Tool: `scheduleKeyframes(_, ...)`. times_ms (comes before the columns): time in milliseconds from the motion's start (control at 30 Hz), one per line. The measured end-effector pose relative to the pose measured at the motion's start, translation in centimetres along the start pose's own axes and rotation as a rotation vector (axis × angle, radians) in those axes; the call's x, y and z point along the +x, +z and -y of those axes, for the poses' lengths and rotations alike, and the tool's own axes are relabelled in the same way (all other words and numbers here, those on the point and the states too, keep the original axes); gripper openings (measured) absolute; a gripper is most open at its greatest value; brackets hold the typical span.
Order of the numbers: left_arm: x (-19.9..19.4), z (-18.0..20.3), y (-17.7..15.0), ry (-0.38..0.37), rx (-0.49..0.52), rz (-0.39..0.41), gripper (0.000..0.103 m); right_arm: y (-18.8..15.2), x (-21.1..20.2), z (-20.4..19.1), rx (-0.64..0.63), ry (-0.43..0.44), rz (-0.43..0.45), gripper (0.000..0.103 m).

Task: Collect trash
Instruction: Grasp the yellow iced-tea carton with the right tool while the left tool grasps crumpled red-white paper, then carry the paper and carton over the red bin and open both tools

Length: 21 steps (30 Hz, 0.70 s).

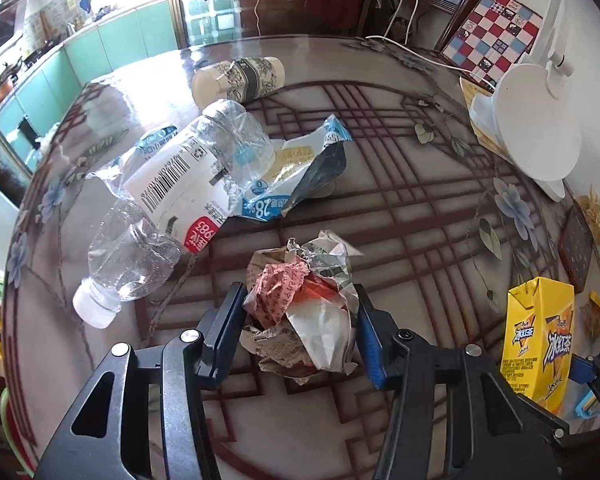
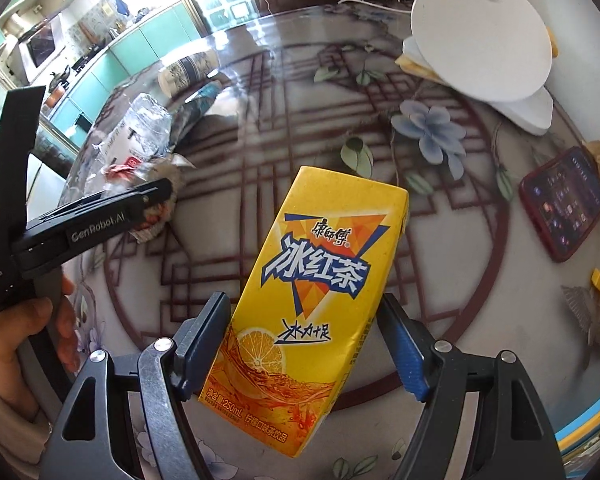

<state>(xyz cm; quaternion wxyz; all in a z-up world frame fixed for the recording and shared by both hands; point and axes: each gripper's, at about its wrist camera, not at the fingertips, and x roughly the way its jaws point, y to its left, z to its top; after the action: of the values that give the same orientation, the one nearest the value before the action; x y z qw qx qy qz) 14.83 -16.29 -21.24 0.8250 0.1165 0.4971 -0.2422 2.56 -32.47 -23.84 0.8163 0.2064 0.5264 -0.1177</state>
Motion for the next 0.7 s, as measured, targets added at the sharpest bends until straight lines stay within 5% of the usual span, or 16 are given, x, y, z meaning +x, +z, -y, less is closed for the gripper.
scheduleKeyframes(267,-4.2,0.6,-1.9,0.009,0.051,0.051,0.043,-0.4,-3.1,-1.1,-0.017,0.004,0.065,0.074)
scheduleKeyframes(700,-12.5,-1.6,-5.1,0.025,-0.075,0.120,0.044,-1.2,-9.5,-6.1,-0.143,0.008,0.188,0.074)
